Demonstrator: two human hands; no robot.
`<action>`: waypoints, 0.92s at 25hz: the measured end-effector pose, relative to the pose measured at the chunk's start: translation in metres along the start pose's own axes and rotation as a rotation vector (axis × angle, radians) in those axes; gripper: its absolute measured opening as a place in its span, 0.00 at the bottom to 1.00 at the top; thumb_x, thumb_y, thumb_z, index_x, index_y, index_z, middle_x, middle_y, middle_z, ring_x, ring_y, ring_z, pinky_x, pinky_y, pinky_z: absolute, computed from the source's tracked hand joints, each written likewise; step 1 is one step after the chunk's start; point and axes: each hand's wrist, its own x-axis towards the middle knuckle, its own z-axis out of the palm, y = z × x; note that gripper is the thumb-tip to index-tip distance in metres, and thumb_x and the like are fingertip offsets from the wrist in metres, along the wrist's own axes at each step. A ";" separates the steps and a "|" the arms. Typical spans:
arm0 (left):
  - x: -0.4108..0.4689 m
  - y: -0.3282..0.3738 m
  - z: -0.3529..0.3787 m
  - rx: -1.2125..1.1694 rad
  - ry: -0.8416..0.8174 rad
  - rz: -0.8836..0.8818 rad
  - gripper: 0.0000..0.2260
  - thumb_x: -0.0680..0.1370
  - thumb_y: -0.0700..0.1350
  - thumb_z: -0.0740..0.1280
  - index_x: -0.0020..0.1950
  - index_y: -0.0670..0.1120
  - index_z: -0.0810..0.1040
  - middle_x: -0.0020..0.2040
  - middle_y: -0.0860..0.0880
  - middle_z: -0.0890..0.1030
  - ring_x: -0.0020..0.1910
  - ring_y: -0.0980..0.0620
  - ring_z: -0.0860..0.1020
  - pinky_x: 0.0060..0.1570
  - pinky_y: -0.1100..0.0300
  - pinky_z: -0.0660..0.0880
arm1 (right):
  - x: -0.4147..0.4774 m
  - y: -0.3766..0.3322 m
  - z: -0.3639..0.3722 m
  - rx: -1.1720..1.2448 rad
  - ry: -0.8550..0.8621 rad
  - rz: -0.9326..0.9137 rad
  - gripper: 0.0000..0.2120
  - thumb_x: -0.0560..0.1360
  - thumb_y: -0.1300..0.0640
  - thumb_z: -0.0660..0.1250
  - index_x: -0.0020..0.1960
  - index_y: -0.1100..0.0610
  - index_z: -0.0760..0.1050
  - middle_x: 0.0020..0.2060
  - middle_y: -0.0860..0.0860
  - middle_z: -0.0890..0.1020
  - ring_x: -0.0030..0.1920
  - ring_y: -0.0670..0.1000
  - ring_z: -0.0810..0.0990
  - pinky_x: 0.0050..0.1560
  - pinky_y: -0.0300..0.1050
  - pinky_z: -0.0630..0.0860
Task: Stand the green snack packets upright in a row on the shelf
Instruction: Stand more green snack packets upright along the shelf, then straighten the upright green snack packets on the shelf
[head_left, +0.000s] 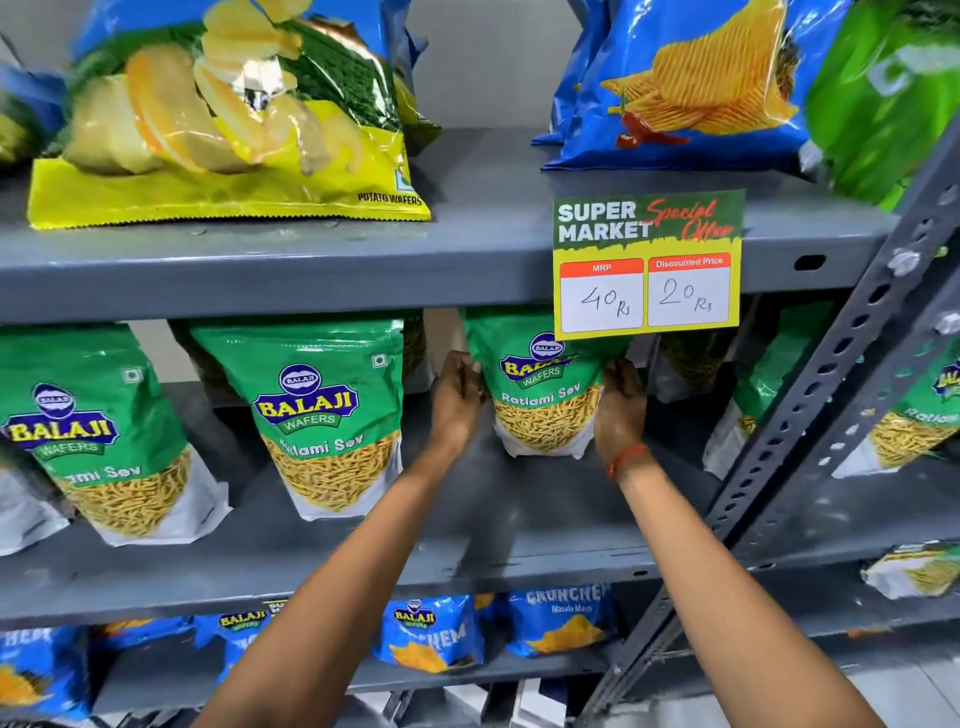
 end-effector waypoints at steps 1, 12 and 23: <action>0.002 -0.006 0.000 0.052 0.010 0.032 0.03 0.74 0.56 0.58 0.43 0.63 0.71 0.46 0.41 0.78 0.46 0.40 0.79 0.51 0.38 0.77 | 0.002 0.005 -0.002 -0.019 -0.026 -0.003 0.10 0.78 0.63 0.58 0.57 0.61 0.73 0.55 0.57 0.75 0.55 0.52 0.72 0.59 0.48 0.68; -0.011 -0.029 0.007 0.338 -0.118 0.006 0.16 0.76 0.42 0.58 0.61 0.36 0.71 0.57 0.33 0.79 0.56 0.37 0.78 0.50 0.52 0.74 | -0.008 0.038 -0.023 -0.385 -0.068 -0.122 0.03 0.77 0.63 0.61 0.45 0.57 0.71 0.46 0.58 0.77 0.49 0.50 0.74 0.44 0.32 0.70; -0.003 -0.035 -0.002 0.358 -0.065 0.020 0.07 0.77 0.36 0.61 0.53 0.35 0.71 0.52 0.32 0.81 0.51 0.34 0.79 0.43 0.55 0.74 | 0.005 0.036 -0.030 -0.458 -0.069 -0.021 0.05 0.75 0.58 0.58 0.47 0.55 0.72 0.45 0.58 0.76 0.47 0.51 0.71 0.48 0.48 0.69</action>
